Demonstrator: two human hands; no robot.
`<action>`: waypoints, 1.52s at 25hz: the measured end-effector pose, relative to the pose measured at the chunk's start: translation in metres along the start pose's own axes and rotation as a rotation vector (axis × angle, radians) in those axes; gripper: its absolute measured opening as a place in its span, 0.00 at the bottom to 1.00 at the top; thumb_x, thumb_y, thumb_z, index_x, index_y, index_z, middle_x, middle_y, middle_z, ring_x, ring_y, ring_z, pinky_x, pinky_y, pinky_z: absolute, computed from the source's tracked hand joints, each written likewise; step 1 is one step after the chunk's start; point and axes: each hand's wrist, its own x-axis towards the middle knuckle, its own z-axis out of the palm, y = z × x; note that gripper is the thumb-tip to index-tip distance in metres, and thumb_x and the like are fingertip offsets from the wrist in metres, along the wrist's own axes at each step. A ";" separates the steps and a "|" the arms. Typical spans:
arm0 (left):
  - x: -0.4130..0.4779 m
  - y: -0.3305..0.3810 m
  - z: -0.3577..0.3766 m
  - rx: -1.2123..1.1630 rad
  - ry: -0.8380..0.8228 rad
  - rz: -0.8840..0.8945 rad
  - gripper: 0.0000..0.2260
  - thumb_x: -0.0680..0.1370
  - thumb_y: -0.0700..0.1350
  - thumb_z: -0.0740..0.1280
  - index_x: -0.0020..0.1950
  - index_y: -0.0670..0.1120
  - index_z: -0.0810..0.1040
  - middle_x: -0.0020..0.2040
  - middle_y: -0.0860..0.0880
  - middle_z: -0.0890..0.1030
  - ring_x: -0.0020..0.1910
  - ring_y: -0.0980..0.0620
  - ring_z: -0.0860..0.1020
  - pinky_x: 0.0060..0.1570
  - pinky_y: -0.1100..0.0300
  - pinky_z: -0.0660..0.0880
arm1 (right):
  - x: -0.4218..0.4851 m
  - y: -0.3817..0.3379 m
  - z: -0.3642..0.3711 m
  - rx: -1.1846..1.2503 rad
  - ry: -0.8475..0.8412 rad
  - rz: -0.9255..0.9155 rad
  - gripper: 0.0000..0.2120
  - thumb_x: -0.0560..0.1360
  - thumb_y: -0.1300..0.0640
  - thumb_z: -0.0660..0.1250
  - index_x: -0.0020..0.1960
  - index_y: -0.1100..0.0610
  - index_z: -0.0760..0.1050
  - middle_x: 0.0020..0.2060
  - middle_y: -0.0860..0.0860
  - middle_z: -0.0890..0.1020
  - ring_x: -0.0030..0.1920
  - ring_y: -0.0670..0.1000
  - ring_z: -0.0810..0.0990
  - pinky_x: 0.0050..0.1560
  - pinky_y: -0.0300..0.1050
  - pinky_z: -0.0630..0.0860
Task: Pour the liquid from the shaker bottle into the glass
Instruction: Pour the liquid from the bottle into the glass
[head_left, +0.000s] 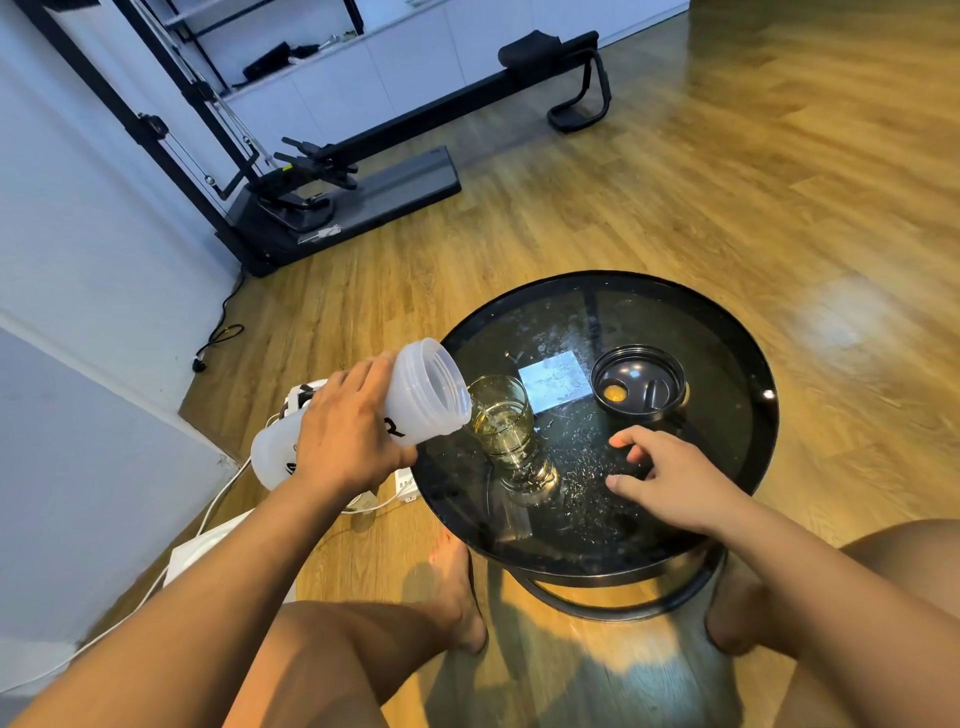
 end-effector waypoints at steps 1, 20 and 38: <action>0.000 0.000 0.000 0.000 0.001 0.000 0.45 0.58 0.49 0.82 0.73 0.48 0.68 0.61 0.47 0.78 0.54 0.43 0.75 0.51 0.47 0.73 | 0.000 0.000 0.000 0.002 0.001 0.001 0.22 0.71 0.44 0.71 0.63 0.44 0.70 0.50 0.44 0.73 0.43 0.44 0.76 0.47 0.43 0.71; 0.000 0.002 -0.001 0.005 -0.002 -0.008 0.45 0.59 0.49 0.82 0.74 0.47 0.68 0.60 0.46 0.78 0.54 0.42 0.74 0.52 0.47 0.73 | 0.002 0.002 0.000 -0.010 0.006 -0.004 0.22 0.71 0.44 0.71 0.63 0.43 0.70 0.50 0.45 0.74 0.42 0.44 0.76 0.45 0.42 0.71; 0.000 0.001 -0.001 0.016 0.001 0.007 0.46 0.58 0.49 0.83 0.73 0.46 0.68 0.61 0.46 0.78 0.55 0.43 0.75 0.53 0.47 0.73 | 0.001 0.000 0.000 -0.008 0.001 -0.004 0.22 0.71 0.45 0.71 0.63 0.44 0.70 0.50 0.45 0.74 0.43 0.43 0.75 0.46 0.42 0.70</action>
